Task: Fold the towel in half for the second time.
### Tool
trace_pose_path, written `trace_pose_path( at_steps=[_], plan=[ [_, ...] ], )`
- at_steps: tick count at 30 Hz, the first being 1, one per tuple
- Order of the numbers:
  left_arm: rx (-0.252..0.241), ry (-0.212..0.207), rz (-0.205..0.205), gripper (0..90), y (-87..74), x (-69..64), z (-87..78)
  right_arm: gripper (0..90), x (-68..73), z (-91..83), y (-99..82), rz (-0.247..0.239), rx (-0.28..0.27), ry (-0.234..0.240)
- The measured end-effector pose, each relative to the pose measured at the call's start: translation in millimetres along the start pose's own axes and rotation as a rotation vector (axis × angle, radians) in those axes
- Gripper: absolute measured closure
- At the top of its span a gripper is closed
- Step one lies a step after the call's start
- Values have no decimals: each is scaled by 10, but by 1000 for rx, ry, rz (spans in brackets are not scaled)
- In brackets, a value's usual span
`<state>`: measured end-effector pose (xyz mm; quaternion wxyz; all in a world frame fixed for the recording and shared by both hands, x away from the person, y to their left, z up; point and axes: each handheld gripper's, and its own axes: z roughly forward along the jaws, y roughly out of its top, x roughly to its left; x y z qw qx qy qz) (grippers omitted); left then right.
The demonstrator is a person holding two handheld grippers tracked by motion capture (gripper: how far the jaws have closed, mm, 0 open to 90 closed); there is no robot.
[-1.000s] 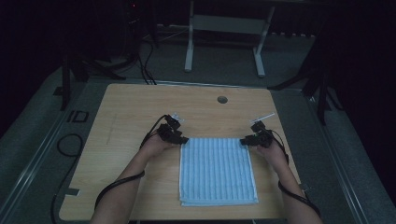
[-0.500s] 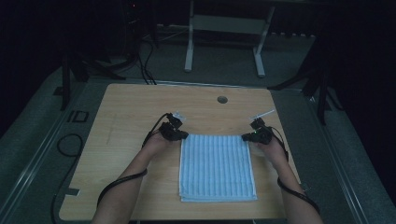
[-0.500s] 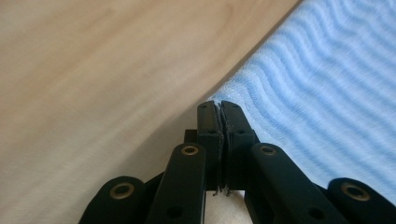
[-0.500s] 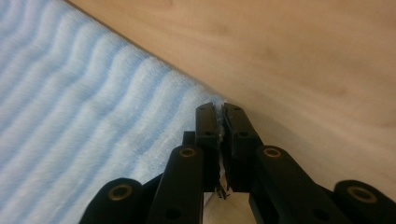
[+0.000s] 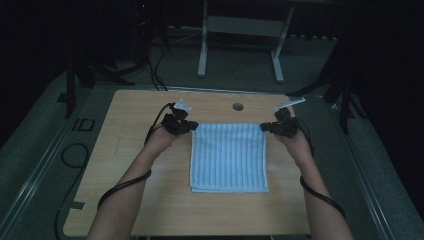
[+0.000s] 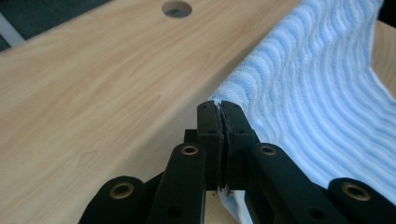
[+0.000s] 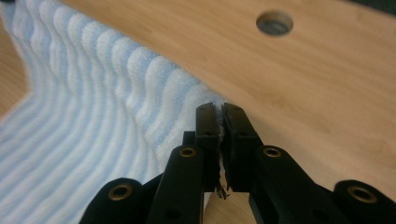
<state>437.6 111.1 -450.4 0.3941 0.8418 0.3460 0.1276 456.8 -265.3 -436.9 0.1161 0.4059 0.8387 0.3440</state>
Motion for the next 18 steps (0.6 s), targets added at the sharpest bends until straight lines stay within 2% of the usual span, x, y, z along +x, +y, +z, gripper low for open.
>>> trace_pose_path(
  at_steps=[1,2,4,6,8,10,11,14,17,18],
  plan=[
    [-23,-24,7,873,27,-36,-103,854,25,-83,22,-10,-19,1],
    [-27,-18,26,873,31,-64,-152,854,46,-126,24,-17,-27,1],
    [-33,-37,35,873,19,-107,-230,854,96,-209,11,-41,-43,7],
    [-38,-38,41,873,2,-132,-265,854,119,-249,-6,-48,-52,9],
    [-45,-50,45,872,-78,-199,-349,853,180,-348,-86,-64,-75,46],
    [-43,-61,51,872,-110,-222,-370,854,200,-372,-122,-66,-80,54],
    [-42,-65,64,872,-180,-282,-401,853,250,-408,-199,-75,-82,70],
    [-36,-87,69,871,-293,-353,-418,853,329,-425,-331,-93,-74,87],
    [-23,-103,56,871,-408,-429,-407,853,407,-425,-491,-96,-73,107],
    [-23,-103,56,871,-408,-429,-407,853,407,-425,-491,-96,-73,107]
  ],
)
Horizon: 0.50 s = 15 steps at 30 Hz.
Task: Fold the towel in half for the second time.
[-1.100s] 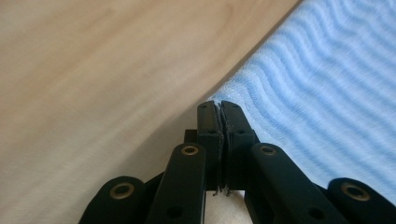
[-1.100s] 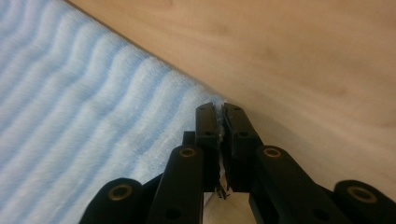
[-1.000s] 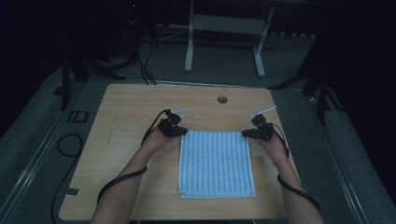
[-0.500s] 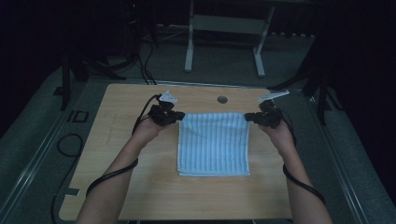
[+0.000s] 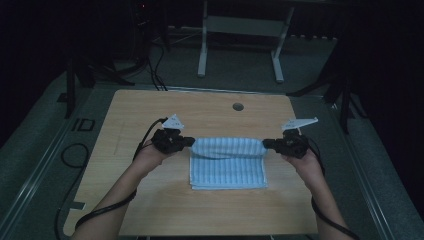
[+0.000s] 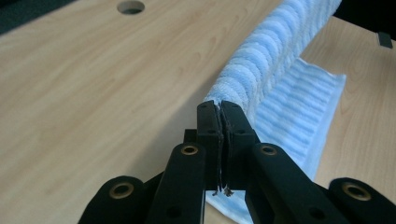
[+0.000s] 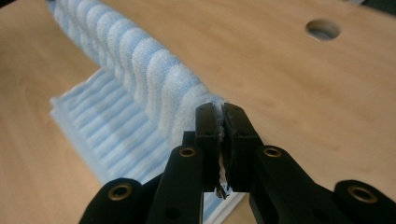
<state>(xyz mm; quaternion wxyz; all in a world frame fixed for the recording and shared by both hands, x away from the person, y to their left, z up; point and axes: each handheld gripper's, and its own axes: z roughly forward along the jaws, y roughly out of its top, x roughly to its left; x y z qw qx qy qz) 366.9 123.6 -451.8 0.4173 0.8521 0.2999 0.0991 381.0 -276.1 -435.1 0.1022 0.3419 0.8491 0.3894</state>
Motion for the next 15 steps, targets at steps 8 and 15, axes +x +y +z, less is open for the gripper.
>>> trace_pose_path(
  at_steps=[8,15],
  plan=[
    [20,-73,4,869,-345,-274,30,849,217,41,-444,-17,62,43],
    [72,-97,12,867,-587,-409,132,845,278,69,-659,3,75,62]
  ],
)
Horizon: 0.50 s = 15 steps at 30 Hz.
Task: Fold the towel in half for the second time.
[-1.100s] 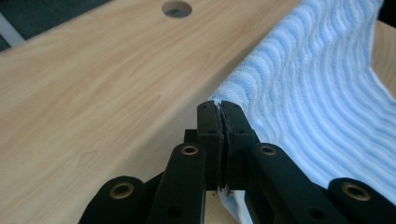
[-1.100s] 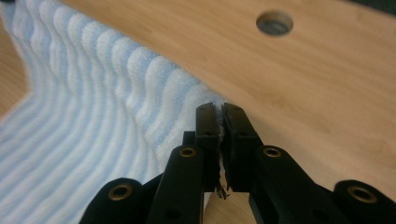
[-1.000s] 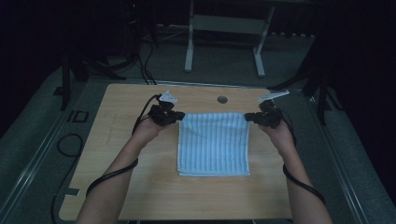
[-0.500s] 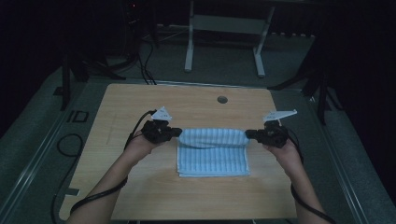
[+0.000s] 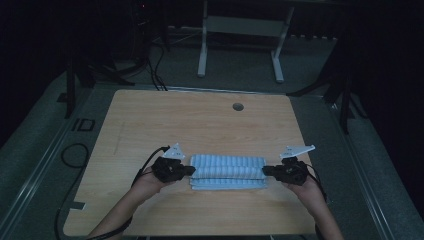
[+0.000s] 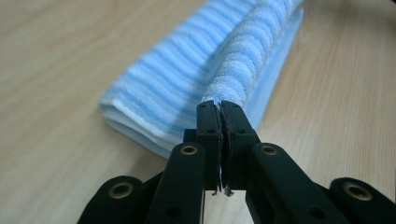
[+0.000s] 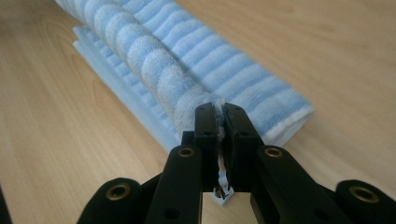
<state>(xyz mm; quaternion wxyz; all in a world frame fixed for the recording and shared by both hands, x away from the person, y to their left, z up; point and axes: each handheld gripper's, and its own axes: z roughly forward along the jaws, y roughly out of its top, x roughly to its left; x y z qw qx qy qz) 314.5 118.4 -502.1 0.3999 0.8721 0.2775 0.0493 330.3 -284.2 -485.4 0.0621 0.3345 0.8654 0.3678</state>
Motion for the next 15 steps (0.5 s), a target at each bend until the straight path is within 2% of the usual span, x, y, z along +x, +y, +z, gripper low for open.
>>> trace_pose_path(
  at_steps=[4,6,10,13,15],
  plan=[
    [22,-12,-2,867,-50,-15,44,845,3,38,-62,12,11,7],
    [56,-29,3,866,-117,-41,113,842,29,117,-161,15,44,15],
    [89,-51,11,853,-175,-88,161,828,58,162,-268,34,61,36],
    [100,-74,9,776,-197,-115,146,736,92,159,-340,49,69,50],
    [101,-64,16,657,-190,-124,101,655,104,114,-371,68,60,61]
  ],
)
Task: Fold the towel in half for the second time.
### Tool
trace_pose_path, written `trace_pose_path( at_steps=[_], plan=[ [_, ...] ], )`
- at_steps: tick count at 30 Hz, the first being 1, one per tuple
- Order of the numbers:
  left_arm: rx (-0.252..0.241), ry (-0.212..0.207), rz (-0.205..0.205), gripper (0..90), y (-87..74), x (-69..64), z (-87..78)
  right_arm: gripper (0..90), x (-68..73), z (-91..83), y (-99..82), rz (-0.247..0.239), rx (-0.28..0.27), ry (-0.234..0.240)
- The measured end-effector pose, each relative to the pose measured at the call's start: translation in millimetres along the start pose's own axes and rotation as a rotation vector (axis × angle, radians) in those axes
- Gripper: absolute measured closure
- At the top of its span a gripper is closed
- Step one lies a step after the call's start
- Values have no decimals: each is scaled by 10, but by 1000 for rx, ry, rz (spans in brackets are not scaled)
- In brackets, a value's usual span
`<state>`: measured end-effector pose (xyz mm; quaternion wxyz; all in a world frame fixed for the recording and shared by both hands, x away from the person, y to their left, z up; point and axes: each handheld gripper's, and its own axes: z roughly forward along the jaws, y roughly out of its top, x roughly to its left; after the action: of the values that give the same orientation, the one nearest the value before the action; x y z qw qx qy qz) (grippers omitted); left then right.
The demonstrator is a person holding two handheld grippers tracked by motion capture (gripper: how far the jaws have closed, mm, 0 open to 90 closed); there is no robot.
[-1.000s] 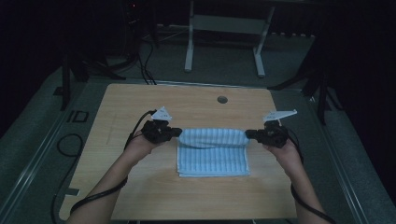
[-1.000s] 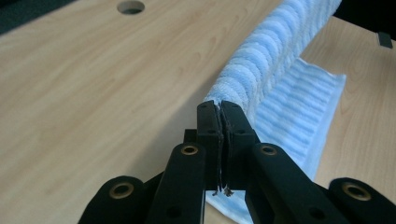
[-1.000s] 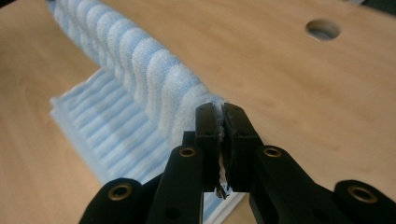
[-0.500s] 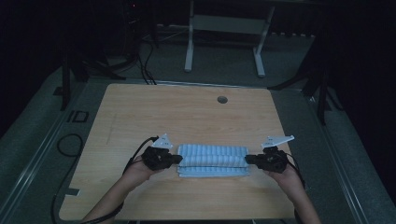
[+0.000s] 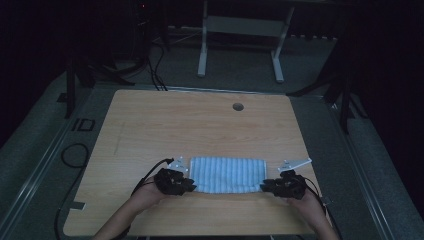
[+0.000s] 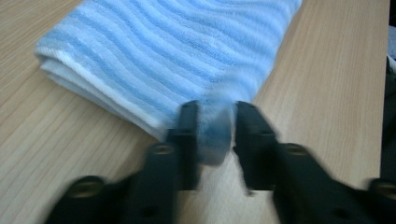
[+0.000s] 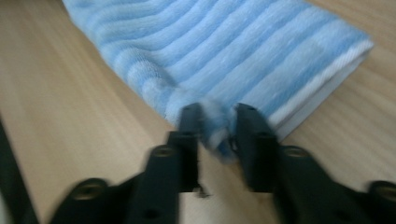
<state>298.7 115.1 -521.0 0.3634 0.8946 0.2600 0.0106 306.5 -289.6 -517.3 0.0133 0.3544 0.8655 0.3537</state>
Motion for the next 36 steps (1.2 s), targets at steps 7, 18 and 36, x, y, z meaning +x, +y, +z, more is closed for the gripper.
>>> trace_pose_path(
  at_steps=[7,18,36],
  plan=[
    [-107,38,-23,403,159,49,-98,594,23,-210,176,-12,-79,-20],
    [-17,41,-8,375,237,150,407,510,-80,347,246,-32,21,-64],
    [12,103,-15,289,149,329,365,384,-124,600,428,-92,26,-95]
  ],
)
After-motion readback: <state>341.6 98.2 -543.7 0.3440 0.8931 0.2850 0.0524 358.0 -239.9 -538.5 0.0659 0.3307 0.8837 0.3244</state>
